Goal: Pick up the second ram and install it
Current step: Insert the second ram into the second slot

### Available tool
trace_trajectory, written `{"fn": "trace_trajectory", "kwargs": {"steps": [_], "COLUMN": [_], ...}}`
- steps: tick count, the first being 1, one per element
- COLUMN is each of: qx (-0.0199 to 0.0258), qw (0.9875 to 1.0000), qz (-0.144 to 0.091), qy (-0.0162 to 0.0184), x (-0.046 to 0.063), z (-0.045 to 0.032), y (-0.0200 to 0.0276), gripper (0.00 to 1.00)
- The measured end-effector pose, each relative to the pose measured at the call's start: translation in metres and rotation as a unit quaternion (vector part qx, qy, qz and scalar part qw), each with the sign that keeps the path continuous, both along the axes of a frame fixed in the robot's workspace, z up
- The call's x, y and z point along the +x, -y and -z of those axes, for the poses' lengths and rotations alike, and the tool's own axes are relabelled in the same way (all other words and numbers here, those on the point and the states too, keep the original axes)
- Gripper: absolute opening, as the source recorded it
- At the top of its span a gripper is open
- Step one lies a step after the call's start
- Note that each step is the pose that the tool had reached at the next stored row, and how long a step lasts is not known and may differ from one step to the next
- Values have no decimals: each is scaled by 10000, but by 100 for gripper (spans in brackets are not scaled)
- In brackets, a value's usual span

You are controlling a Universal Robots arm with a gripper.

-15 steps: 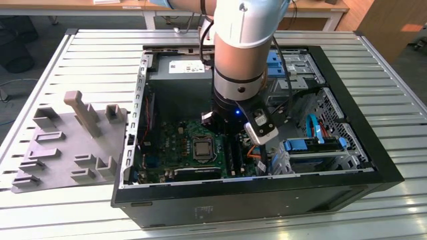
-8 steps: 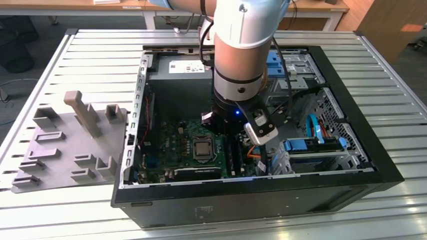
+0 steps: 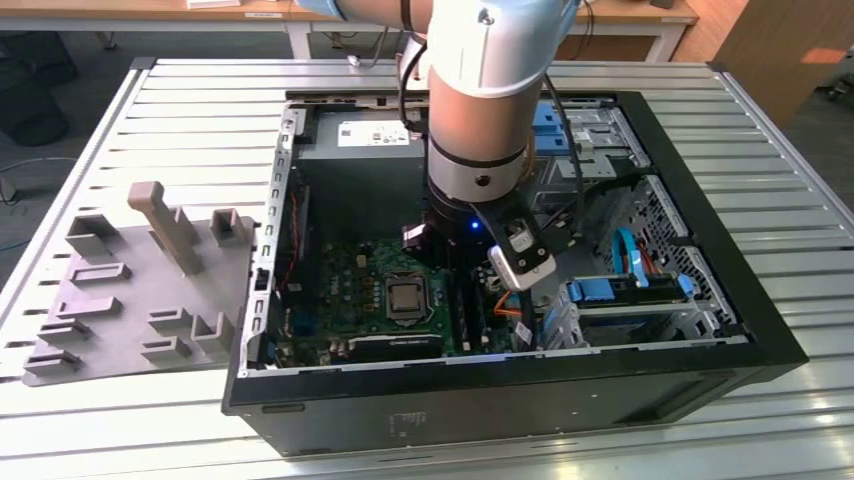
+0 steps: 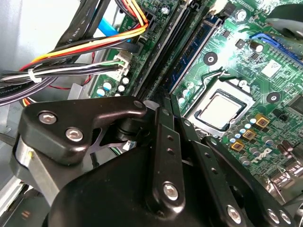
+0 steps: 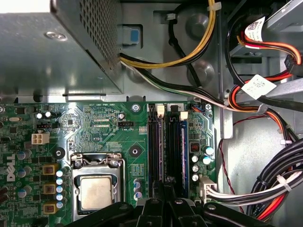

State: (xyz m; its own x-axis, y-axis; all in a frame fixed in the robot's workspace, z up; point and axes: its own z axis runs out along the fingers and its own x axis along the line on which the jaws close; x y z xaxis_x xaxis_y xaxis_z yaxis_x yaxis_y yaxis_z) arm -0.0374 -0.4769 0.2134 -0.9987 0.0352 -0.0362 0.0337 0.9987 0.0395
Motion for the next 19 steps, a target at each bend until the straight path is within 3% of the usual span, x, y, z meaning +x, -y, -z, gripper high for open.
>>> {"fn": "trace_trajectory", "kwargs": {"steps": [3,4,12,19], "qx": [3,2,0,0], "qw": [10000,10000,10000,10000], "qz": [0,0,0,0], "qy": [1,1,0,0], "x": [0,0,0,0], "z": [4,4,0,-172], "y": [0,0,0,0], "gripper": [13,19,19,19]}}
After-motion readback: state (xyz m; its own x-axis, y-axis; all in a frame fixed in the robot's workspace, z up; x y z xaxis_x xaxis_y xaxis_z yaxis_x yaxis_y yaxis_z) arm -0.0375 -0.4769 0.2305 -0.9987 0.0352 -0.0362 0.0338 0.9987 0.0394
